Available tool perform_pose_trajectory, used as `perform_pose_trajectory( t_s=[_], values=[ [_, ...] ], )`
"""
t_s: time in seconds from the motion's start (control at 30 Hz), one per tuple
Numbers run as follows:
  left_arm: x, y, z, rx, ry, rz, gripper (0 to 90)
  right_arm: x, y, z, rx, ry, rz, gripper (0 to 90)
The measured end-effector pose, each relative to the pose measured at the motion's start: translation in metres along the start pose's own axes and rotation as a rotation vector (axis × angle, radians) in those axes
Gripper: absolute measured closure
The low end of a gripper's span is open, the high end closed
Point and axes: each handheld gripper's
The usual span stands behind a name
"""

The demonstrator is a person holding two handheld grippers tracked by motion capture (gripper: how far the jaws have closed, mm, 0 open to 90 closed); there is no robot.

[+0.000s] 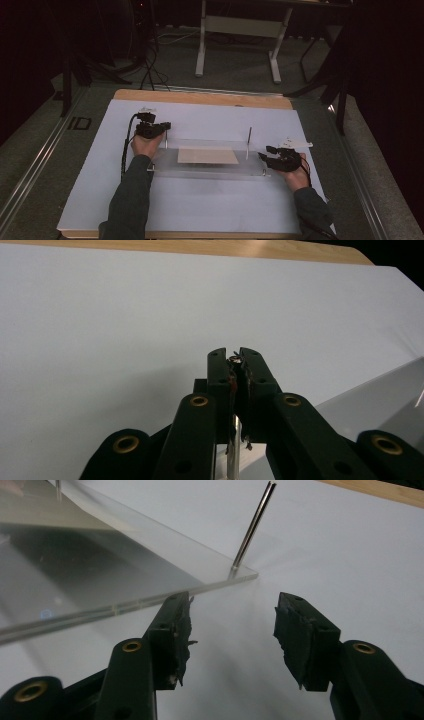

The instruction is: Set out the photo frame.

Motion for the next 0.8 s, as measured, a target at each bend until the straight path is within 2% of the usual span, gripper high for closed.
perform_pose_trajectory(
  t_s=[0.1, 0.27, 0.3, 0.5, 0.53, 0.6, 0.73, 0.8],
  values=[
    [0.000, 0.000, 0.000, -0.001, 0.001, 0.000, 85.0, 0.000, -0.001, 0.003, -0.003, -0.001, -0.012, 47.6],
    [0.000, 0.000, 0.000, -0.001, 0.004, 0.000, 84.9, -0.004, -0.003, 0.005, 0.007, 0.026, -0.047, 44.7],
    [0.000, 0.000, 0.000, -0.001, 0.004, 0.001, 84.9, -0.007, -0.004, 0.004, 0.021, 0.043, -0.071, 40.2],
    [0.000, 0.000, 0.000, -0.002, 0.004, 0.000, 84.9, -0.013, -0.007, -0.001, 0.035, 0.085, -0.084, 37.5],
    [0.000, 0.000, -0.001, -0.002, 0.008, 0.000, 84.9, -0.018, -0.007, -0.004, 0.049, 0.125, -0.092, 40.1],
    [0.000, 0.000, -0.001, -0.003, 0.010, 0.002, 84.9, -0.021, -0.008, -0.005, 0.068, 0.163, -0.095, 40.8],
    [0.000, -0.001, -0.001, -0.006, 0.008, 0.001, 84.9, -0.026, -0.009, -0.006, 0.089, 0.213, -0.094, 40.2],
    [-0.001, -0.001, -0.001, -0.007, 0.010, 0.001, 84.9, -0.027, -0.010, -0.007, 0.105, 0.220, -0.094, 38.9]
  ],
)
Point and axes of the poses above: each handheld gripper's, and its own axes: y roughly backward along the jaws, z roughly out of its underside, x roughly to its right, and after that the axes turned 2 degrees about -x, right-handed
